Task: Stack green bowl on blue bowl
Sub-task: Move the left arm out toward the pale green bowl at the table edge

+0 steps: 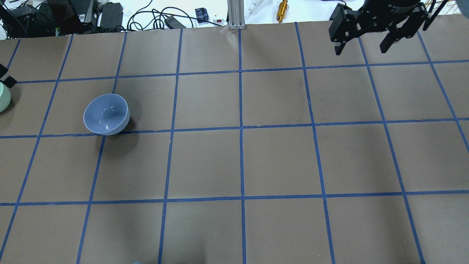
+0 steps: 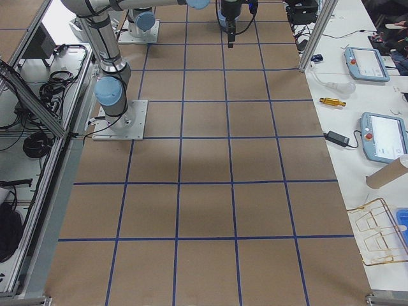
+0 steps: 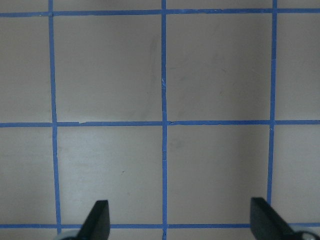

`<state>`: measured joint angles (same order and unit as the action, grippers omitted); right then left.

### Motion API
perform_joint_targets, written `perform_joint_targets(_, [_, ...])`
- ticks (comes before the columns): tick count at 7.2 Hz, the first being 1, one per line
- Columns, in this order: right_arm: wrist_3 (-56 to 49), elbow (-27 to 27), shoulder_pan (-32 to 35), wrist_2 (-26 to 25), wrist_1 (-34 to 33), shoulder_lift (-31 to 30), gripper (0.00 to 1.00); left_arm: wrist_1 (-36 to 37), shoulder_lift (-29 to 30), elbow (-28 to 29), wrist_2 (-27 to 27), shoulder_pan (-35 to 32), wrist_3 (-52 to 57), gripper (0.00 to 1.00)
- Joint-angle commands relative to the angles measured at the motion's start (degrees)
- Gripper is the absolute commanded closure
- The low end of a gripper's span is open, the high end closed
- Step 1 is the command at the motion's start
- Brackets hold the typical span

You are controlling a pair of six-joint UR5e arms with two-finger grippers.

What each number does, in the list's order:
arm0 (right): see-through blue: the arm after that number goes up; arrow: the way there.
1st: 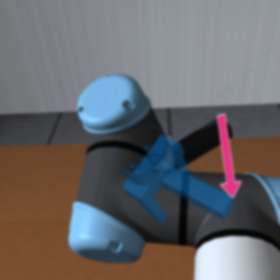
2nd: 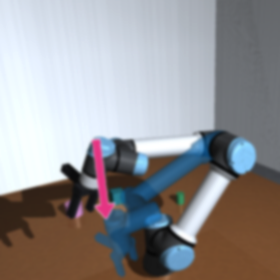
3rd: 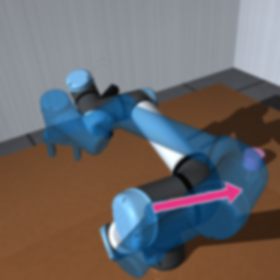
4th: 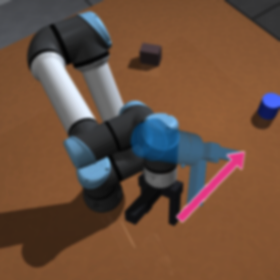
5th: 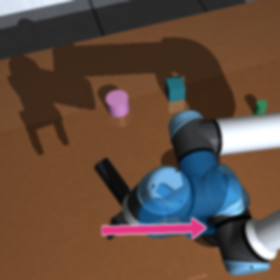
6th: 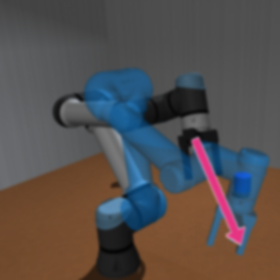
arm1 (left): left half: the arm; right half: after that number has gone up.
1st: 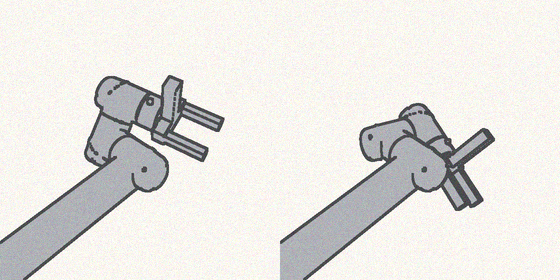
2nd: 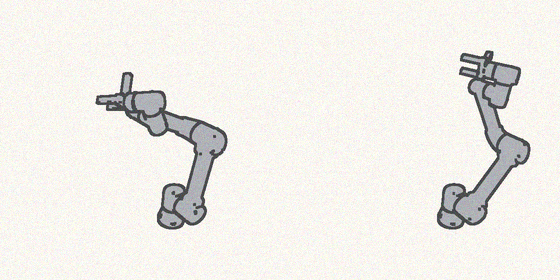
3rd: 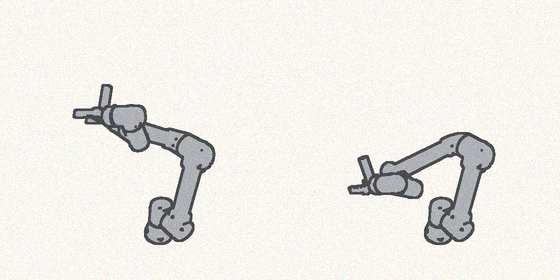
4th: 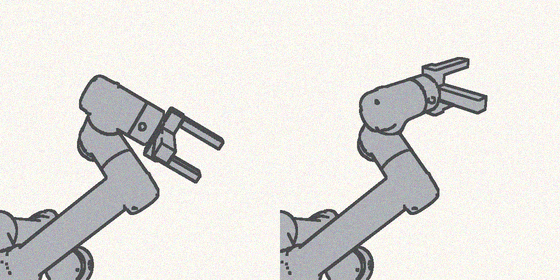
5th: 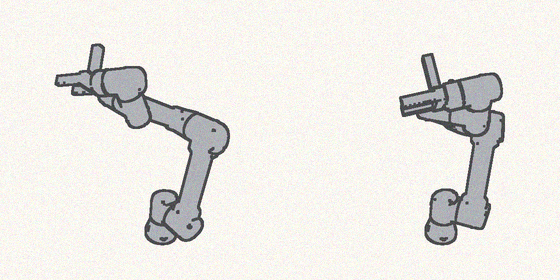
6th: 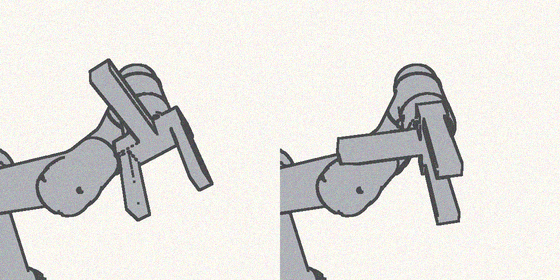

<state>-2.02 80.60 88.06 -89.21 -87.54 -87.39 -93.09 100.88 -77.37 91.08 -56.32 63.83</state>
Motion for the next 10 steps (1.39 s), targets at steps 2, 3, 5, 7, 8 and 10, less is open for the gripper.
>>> perform_joint_targets(2, [0.0, 0.0, 0.0, 0.0, 0.0, 0.0, 0.00, 11.7, 13.7, 5.1, 2.0, 10.2, 31.0, 0.00])
perform_joint_targets(3, [0.0, 0.0, 0.0, 0.0, 0.0, -0.1, 0.00, 12.6, 17.9, 8.9, 2.0, 11.8, 41.9, 0.00])
perform_joint_targets(5, [0.0, 0.0, 0.0, -0.1, 0.0, 0.0, 0.00, 17.5, 25.6, 12.1, 2.0, 15.5, 62.5, 0.00])
perform_joint_targets(7, [0.0, 0.0, 0.0, -0.1, 0.0, -0.1, 0.00, 23.5, 31.4, 14.3, 1.5, 17.5, 75.5, 0.03])
perform_joint_targets(8, [0.0, 0.0, 0.0, -0.1, 0.0, 0.0, 0.00, 23.5, 34.3, 17.3, 1.3, 17.6, 77.5, 0.03])
perform_joint_targets(10, [0.0, 0.0, 0.0, 0.0, 0.0, 0.0, 0.00, 23.4, 37.6, 21.4, 1.0, 17.7, 79.4, 0.05])
